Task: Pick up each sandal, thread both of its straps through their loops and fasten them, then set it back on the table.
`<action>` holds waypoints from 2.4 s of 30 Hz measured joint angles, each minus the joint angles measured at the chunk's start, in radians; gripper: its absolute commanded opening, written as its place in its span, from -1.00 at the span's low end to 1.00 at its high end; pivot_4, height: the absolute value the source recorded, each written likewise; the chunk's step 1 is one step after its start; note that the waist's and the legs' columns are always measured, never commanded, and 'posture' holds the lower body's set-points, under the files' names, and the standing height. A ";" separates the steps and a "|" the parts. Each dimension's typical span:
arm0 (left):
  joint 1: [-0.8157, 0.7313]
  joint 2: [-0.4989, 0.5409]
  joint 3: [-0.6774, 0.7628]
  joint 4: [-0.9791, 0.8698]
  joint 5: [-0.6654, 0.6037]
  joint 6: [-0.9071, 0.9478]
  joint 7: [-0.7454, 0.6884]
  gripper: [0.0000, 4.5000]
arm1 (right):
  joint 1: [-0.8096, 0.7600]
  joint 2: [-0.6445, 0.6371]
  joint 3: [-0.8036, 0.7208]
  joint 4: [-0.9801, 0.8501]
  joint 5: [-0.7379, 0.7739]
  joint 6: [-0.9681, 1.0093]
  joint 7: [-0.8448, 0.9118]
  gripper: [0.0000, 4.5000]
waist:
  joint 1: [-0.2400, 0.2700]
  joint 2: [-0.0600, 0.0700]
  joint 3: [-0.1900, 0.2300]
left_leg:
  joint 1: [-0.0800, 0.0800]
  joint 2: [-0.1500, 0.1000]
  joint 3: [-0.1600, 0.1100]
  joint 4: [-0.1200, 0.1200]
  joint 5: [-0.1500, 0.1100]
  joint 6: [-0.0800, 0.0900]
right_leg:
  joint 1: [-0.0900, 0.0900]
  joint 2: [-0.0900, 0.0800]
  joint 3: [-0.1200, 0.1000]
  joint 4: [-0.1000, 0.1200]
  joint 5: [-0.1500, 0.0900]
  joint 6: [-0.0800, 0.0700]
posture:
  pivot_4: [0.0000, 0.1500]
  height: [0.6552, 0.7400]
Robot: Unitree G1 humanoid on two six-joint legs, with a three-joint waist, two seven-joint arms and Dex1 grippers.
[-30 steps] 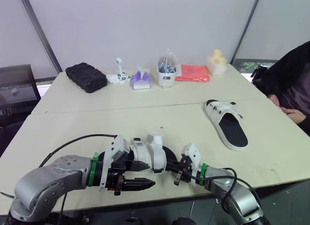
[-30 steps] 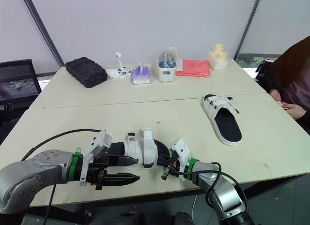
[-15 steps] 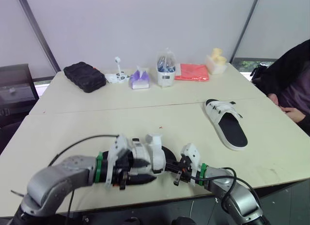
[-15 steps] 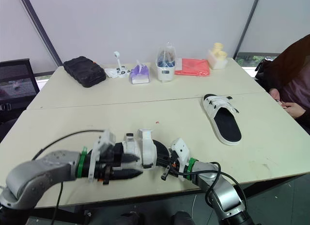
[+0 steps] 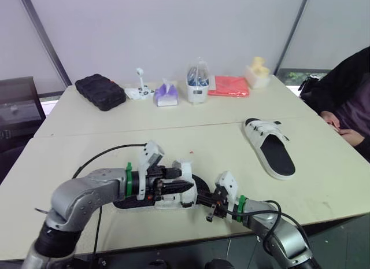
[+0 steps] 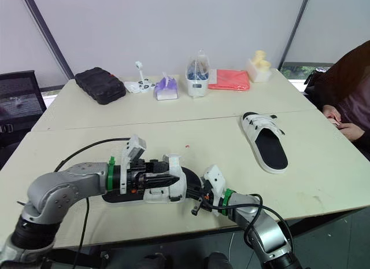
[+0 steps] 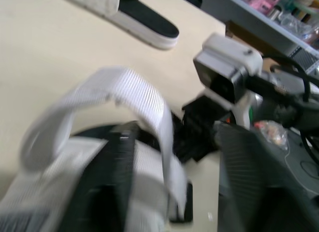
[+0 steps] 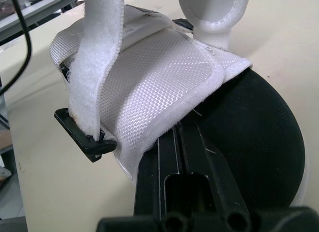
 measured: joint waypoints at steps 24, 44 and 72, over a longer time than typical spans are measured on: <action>0.036 -0.019 -0.065 -0.027 0.027 -0.045 -0.028 -0.98 | 0.014 0.001 -0.001 -0.013 0.000 0.000 -0.019 -1.00 | 0.003 0.000 0.000 | -0.001 0.000 0.000 0.000 0.000 0.000 | -0.001 -0.001 0.000 -0.001 -0.001 0.000 | 1.00 1.00; 0.039 0.033 -0.037 -0.037 -0.037 0.013 -0.011 -0.98 | 0.006 0.003 0.001 -0.004 0.000 -0.005 -0.019 -1.00 | 0.002 0.000 0.000 | -0.001 0.000 0.000 -0.001 0.000 0.000 | -0.002 0.000 0.000 0.000 0.000 0.000 | 1.00 1.00; 0.093 0.080 -0.061 -0.078 -0.001 -0.017 -0.035 -0.95 | -0.001 0.003 0.003 0.004 0.000 -0.011 -0.019 -1.00 | 0.002 0.000 0.001 | -0.002 0.000 0.000 -0.001 -0.001 -0.002 | -0.002 -0.001 0.000 -0.001 -0.001 0.000 | 1.00 1.00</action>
